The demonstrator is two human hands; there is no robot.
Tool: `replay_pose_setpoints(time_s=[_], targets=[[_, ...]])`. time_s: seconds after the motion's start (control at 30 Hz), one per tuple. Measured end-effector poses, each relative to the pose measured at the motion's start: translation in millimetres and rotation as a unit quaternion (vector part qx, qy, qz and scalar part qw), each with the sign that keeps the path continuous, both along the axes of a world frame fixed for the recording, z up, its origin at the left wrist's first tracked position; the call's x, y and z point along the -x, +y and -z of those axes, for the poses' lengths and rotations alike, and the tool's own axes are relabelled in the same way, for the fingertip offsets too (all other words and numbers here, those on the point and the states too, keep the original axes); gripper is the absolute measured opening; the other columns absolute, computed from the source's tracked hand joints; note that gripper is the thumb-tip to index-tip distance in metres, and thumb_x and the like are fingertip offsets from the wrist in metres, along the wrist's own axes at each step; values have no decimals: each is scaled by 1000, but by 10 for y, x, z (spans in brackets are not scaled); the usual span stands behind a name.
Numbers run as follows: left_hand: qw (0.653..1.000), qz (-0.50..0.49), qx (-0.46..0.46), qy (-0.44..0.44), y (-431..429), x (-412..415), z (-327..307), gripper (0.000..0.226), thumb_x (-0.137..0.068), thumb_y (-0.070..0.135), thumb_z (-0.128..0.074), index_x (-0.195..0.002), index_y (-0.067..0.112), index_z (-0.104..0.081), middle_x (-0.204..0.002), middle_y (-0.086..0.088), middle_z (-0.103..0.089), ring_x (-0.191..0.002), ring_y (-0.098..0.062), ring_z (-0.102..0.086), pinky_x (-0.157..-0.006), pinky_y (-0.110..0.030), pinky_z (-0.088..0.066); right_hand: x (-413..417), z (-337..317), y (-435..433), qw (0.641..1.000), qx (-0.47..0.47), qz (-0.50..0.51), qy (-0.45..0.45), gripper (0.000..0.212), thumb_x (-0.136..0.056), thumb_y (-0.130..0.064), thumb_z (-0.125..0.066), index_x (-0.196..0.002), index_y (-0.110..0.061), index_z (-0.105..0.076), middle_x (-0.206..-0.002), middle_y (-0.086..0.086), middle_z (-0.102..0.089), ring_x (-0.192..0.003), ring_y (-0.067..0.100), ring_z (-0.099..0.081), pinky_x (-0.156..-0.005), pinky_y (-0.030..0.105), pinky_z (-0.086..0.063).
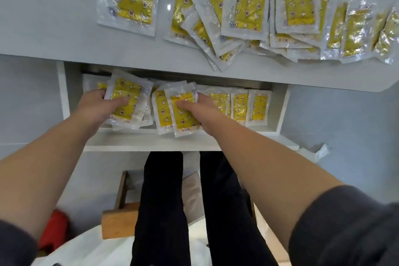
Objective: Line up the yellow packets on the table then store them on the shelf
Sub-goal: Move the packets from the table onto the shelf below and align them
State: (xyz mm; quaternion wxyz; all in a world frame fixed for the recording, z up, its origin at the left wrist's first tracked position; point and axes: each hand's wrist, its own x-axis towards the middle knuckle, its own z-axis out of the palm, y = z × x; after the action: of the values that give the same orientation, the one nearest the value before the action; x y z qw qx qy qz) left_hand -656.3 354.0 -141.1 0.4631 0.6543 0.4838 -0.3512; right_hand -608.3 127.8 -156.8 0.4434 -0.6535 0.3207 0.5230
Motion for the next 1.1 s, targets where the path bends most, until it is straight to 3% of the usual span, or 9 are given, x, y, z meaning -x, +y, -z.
replay_pose_setpoints(time_s=[0.2, 0.3, 0.43, 0.5, 0.63, 0.73, 0.83, 1.0, 1.1], targets=[[999, -17, -28, -23, 111, -37, 260, 52, -82, 31, -75, -124, 7, -57, -106, -8, -56, -92, -25, -51, -81, -33, -37, -57, 229, 271, 998, 19, 22, -47, 31, -82, -21, -75, -109, -19, -59, -106, 4, -67, -96, 24, -65, -78, 32, -55], [998, -27, -46, -41, 106, -70, 327, 34, -84, 25, -73, -111, 13, -58, -101, -6, -53, -89, -22, -48, -79, -29, -34, -86, 322, 356, 996, 50, 23, -77, 24, -85, -21, -72, -103, -19, -57, -99, 1, -63, -85, 18, -60, -63, 23, -47], [997, -12, -63, -39, 124, -80, 453, 22, -82, 25, -75, -74, 20, -54, -81, -4, -57, -70, -21, -51, -68, -27, -39, -107, 474, 460, 991, 96, -27, -86, 47, -85, -28, -71, -124, -10, -54, -110, 6, -62, -82, 17, -56, -75, 29, -50], [995, 20, -86, -42, 124, -77, 514, 20, -82, 28, -75, -82, 15, -59, -84, -7, -60, -77, -26, -53, -69, -29, -40, -107, 547, 486, 989, 115, -44, -87, 52, -84, -31, -71, -129, -10, -53, -114, 7, -63, -85, 19, -60, -80, 32, -54], [986, 104, -124, -46, 102, -77, 533, 27, -83, 33, -72, -98, 11, -63, -91, -10, -61, -84, -28, -57, -70, -31, -41, -28, 593, 500, 974, 157, -103, -125, 37, -86, -29, -66, -118, -14, -59, -111, 6, -63, -96, 25, -63, -76, 29, -52], [978, 139, -139, -69, 91, -77, 467, 33, -83, 32, -72, -106, 9, -67, -96, -10, -64, -90, -30, -60, -75, -32, -46, 49, 583, 427, 964, 194, -107, -147, 26, -83, -30, -67, -103, -13, -65, -105, 11, -64, -87, 28, -64, -73, 31, -52], [977, 149, -139, -61, 154, -50, 387, 29, -86, 32, -70, -102, 9, -67, -92, -8, -62, -93, -33, -62, -75, -33, -46, 66, 499, 285, 973, 172, -98, -122, 29, -86, -29, -69, -106, -9, -65, -97, 8, -66, -85, 25, -62, -72, 31, -50], [995, 95, -25, -31, 251, 87, 353, 19, -89, 29, -66, -104, 16, -65, -107, -6, -66, -97, -28, -63, -90, -37, -48, 121, 382, 6, 991, 98, -42, -78, 35, -88, -14, -69, -120, -4, -59, -118, 12, -64, -105, 28, -62, -91, 40, -51], [995, 80, 55, -5, 138, 154, 387, 20, -90, 25, -65, -106, 13, -64, -117, -10, -66, -105, -28, -62, -98, -45, -47, 108, 350, -162, 993, 92, -19, -78, 43, -86, -15, -72, -124, -3, -58, -121, 8, -63, -106, 24, -60, -77, 30, -50]])
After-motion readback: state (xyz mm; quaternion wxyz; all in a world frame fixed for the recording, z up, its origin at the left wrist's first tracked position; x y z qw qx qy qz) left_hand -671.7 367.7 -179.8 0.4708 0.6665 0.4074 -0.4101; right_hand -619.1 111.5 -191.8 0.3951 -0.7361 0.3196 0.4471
